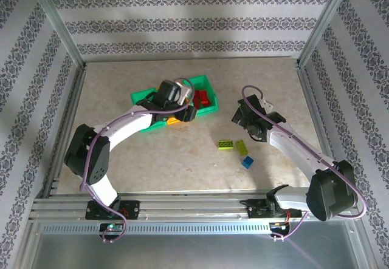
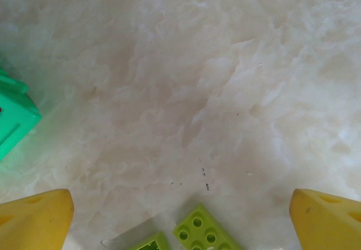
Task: Sort the legos into containers by color
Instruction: Place the lego in the container, then pick up the lego from the center of the table.
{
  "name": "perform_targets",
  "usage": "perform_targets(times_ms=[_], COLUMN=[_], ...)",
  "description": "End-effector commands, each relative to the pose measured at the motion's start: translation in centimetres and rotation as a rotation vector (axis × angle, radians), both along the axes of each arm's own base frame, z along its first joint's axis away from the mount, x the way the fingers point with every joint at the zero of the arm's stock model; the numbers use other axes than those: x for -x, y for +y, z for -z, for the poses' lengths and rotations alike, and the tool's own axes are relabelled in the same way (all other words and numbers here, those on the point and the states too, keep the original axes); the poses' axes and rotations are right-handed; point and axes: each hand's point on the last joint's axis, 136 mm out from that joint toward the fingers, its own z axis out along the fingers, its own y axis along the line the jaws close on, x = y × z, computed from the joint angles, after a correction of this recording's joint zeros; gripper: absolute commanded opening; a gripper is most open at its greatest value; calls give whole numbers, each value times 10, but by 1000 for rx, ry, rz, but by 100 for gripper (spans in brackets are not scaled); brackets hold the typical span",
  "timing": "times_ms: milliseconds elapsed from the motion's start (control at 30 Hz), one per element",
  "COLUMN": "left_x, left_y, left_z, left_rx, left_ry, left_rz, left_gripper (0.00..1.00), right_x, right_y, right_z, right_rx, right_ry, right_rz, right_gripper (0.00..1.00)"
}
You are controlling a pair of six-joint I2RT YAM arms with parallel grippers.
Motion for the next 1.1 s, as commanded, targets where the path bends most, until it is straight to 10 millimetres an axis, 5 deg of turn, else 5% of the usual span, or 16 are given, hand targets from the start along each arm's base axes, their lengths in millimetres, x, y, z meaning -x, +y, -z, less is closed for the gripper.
perform_targets(times_ms=[0,333,633,1067], left_x=[23,89,98,90], left_y=[-36,-108,-135,-151], left_z=[-6,38,60,99], left_rx=[25,-111,-107,-348], left_ry=[-60,-71,-24,-30], left_rz=[157,534,638,677], left_gripper=[73,89,90,84], right_x=[8,17,21,19], right_y=[-11,-24,-30,-31], right_z=[-1,-9,-9,-11], right_rx=[12,18,14,11], right_ry=[2,-18,-22,-26], right_rz=[25,52,66,64], right_gripper=[98,98,98,98])
